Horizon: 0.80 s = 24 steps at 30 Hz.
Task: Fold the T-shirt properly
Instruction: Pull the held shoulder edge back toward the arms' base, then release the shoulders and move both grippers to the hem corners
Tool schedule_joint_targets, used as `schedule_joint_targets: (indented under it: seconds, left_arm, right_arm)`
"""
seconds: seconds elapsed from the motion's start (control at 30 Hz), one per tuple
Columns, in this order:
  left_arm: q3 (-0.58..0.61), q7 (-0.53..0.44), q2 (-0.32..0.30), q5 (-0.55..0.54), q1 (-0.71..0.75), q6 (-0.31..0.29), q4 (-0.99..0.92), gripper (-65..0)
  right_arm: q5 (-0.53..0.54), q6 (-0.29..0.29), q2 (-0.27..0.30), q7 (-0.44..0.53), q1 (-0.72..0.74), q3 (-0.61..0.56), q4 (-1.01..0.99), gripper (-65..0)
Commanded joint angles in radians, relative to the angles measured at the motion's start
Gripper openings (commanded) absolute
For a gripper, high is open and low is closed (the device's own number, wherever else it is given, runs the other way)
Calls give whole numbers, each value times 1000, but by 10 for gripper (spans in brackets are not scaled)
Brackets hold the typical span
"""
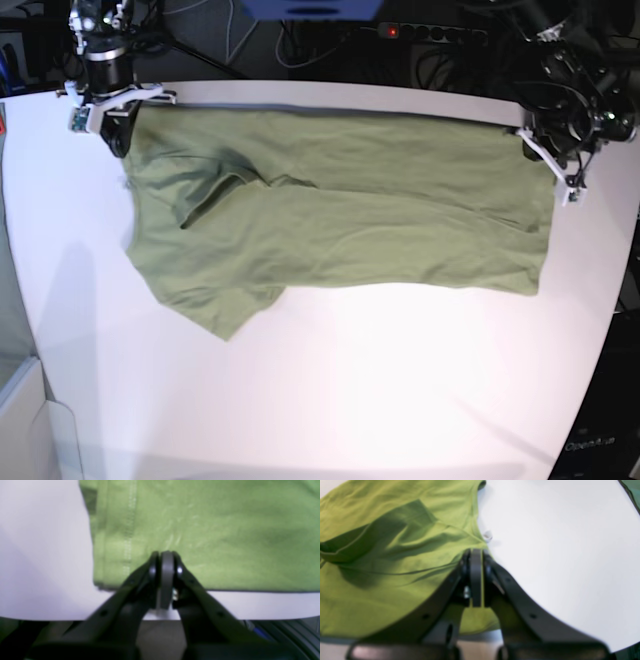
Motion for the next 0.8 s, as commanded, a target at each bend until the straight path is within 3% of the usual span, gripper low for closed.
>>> schedule_joint_targets:
  seconds: [0.0,0.2,0.43,0.63,0.77]
  left_arm:
    - [-3,69,0,76,7,7,-11,-624]
    - [-4,72,0,76,-31,7,-10,-624]
    - [-4,176,-7,76,-94,5,99,-614]
    - [-4,176,19,78,-137,5,332,-424]
    - [-6,176,34,80,-156,5,380,-402]
  right_arm:
    - [2,3,6,23,7,3,17,-644]
    - [1,3,6,18,23,0,10,-644]
    - [1,3,6,18,39,0,10,-644]
    - [1,3,8,17,64,0,10,-644]
    - [1,3,8,-31,92,0,10,-644]
